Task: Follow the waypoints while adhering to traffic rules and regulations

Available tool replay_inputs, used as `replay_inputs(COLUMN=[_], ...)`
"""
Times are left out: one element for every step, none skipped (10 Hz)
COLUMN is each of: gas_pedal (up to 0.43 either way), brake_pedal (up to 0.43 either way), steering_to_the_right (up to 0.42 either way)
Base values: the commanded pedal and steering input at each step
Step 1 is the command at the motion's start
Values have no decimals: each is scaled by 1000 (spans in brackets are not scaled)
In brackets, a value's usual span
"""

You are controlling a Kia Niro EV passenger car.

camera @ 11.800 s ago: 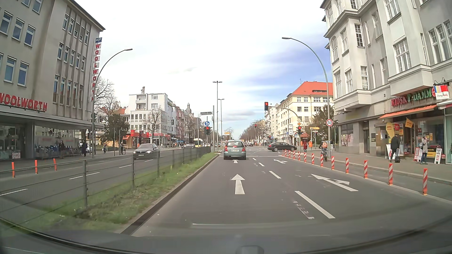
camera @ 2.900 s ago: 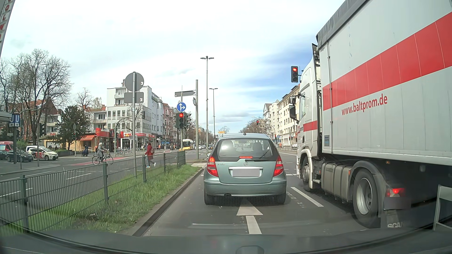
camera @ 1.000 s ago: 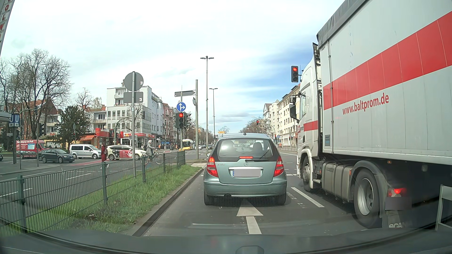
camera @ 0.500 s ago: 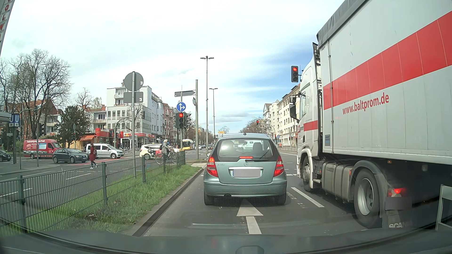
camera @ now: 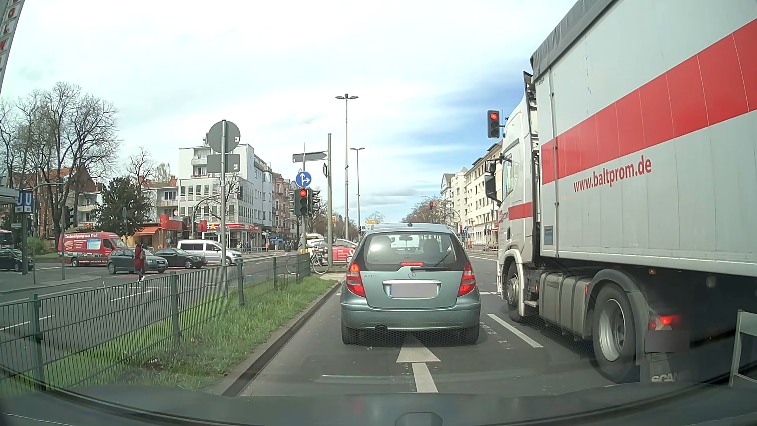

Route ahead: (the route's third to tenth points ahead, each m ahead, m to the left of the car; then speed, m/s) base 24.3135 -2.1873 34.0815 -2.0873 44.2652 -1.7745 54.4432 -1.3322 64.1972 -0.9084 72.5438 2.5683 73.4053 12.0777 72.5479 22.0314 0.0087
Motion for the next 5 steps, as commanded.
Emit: replay_inputs(gas_pedal=[0, 0, 0, 0, 0], brake_pedal=[0, 0, 0, 0, 0], steering_to_the_right=[10, 10, 10, 10, 10])
